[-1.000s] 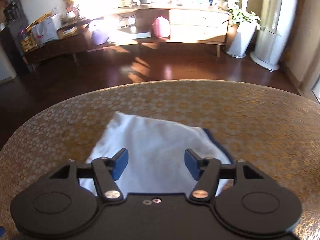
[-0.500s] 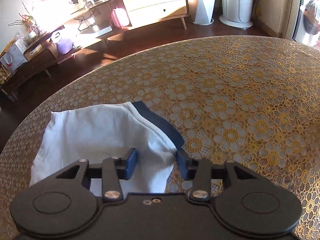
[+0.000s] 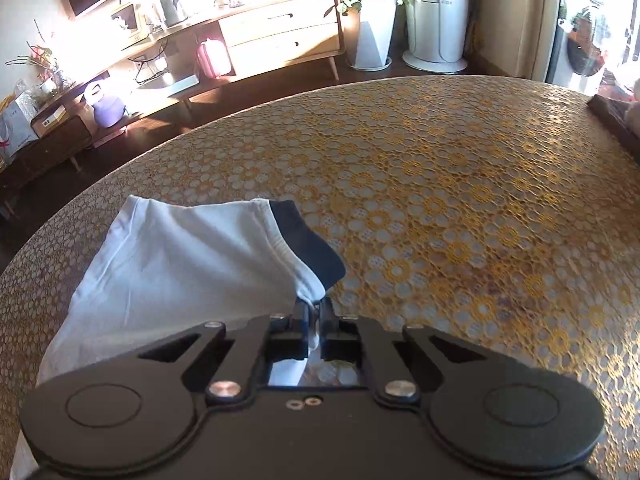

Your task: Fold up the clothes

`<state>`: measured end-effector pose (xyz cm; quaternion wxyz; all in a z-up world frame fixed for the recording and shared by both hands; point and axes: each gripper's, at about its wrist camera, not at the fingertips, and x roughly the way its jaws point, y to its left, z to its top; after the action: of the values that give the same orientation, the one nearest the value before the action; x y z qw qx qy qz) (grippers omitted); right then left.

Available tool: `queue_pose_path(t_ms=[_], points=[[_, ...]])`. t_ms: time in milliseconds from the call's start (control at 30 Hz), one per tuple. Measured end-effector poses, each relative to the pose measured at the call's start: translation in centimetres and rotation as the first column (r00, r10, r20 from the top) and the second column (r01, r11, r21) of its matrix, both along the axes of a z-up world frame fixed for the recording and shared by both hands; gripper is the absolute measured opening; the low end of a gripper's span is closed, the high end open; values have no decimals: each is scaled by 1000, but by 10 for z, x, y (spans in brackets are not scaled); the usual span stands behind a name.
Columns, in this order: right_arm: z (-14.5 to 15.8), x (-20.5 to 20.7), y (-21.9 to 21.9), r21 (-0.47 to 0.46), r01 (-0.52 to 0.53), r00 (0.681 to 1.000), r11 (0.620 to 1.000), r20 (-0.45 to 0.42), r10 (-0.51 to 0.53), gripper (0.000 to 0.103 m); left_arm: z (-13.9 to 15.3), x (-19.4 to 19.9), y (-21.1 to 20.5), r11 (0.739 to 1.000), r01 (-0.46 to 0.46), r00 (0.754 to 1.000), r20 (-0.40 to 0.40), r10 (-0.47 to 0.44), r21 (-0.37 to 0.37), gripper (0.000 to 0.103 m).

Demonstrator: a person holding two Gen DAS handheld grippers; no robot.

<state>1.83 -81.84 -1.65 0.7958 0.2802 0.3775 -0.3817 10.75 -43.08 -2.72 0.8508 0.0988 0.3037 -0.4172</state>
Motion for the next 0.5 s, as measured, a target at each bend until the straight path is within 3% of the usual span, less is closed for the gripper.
queue_pose_path(t_ms=[200,333,500], points=[[4,-81,30,7,87,996,996,-15,-87,103,3,6,-14,987,130,987,88,-138,93,9],[3,-141,57,39,139,990,990,-11,-139,103,6,12,-29,958,236,959,119,-257,164,9],[4,-191,98,67,179,984,982,0,-179,103,5,10,-41,931,299,933,142,-332,208,9]])
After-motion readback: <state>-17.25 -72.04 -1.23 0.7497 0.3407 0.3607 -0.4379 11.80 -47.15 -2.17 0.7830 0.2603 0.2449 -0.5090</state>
